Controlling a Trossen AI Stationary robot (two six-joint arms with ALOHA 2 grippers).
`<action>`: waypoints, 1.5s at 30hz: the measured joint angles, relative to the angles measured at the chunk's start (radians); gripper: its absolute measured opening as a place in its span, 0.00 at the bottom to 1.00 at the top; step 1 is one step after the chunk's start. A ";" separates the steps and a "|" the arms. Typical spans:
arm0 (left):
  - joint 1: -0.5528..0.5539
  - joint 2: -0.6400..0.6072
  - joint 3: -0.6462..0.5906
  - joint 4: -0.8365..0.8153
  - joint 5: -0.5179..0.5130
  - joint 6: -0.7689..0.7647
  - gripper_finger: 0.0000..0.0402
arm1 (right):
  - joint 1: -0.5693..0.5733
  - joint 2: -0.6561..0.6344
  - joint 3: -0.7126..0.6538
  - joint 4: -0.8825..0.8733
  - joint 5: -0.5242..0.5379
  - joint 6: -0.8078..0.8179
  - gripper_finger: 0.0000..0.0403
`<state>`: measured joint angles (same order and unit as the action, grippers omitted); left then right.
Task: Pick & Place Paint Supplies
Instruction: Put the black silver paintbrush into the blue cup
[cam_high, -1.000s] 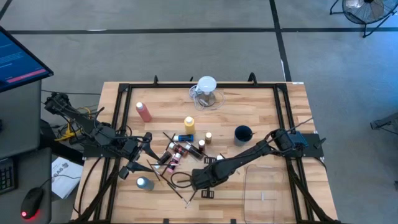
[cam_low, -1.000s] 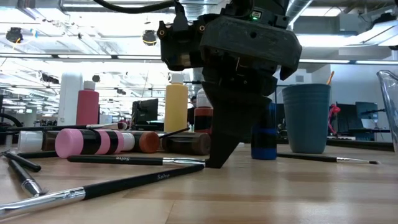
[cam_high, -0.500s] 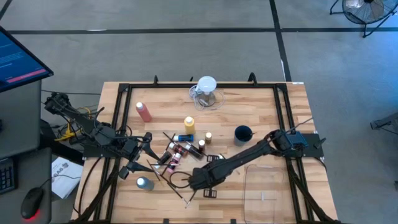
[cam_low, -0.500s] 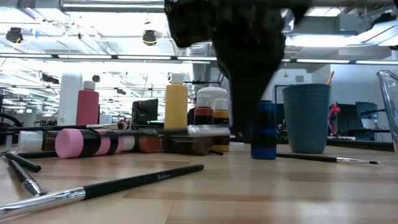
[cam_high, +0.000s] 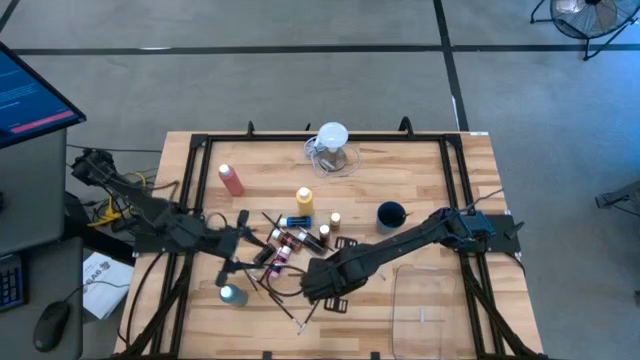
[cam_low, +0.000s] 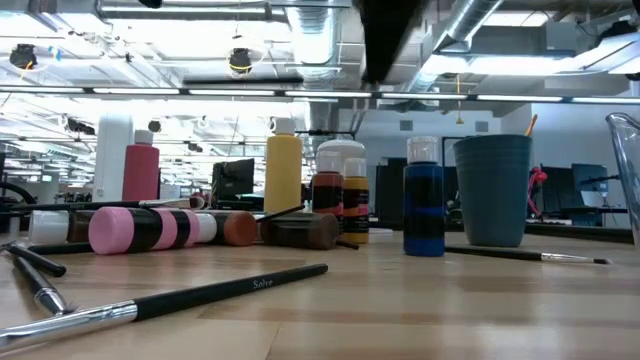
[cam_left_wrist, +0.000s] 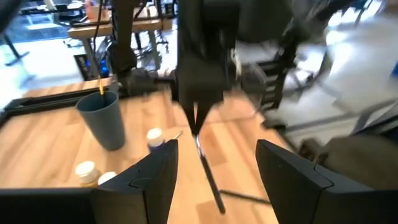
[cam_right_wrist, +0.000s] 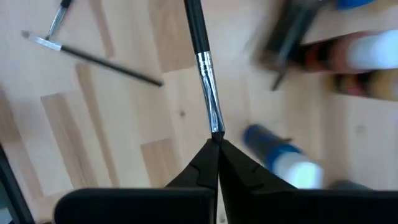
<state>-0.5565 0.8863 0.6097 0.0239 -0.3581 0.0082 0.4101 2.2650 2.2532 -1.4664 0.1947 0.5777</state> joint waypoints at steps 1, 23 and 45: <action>0.002 0.019 0.003 -0.005 -0.014 0.026 0.51 | -0.002 0.000 0.028 -0.018 0.018 0.000 0.00; 0.134 0.303 0.139 -0.086 -0.089 0.059 0.51 | -0.057 -0.037 0.090 -0.081 0.095 0.025 0.00; 0.166 0.312 0.155 -0.155 -0.028 -0.014 0.44 | -0.066 -0.037 0.091 -0.097 0.121 0.030 0.00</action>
<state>-0.3910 1.1980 0.7643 -0.1312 -0.3857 -0.0056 0.3439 2.2280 2.3443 -1.5638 0.3152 0.6077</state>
